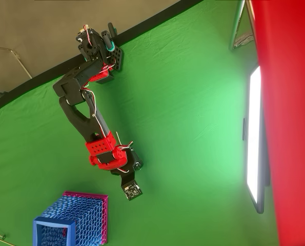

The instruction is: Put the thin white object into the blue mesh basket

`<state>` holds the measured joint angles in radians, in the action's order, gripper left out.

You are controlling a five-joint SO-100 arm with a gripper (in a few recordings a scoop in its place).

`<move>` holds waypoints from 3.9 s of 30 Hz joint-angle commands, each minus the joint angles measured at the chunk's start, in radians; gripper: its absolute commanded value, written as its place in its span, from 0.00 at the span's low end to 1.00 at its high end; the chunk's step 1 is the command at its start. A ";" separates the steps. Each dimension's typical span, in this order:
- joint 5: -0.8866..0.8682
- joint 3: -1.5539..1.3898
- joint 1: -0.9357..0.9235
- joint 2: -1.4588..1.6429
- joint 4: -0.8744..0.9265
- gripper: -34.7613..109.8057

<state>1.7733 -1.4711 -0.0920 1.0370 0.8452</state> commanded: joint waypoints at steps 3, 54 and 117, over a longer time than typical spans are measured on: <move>-0.017 0.025 0.014 0.006 0.000 0.33; -0.101 0.491 -0.015 0.058 0.236 0.29; 0.133 1.445 -0.278 -0.314 -0.163 0.31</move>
<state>1.9175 -0.0598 -0.3728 0.6796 0.6780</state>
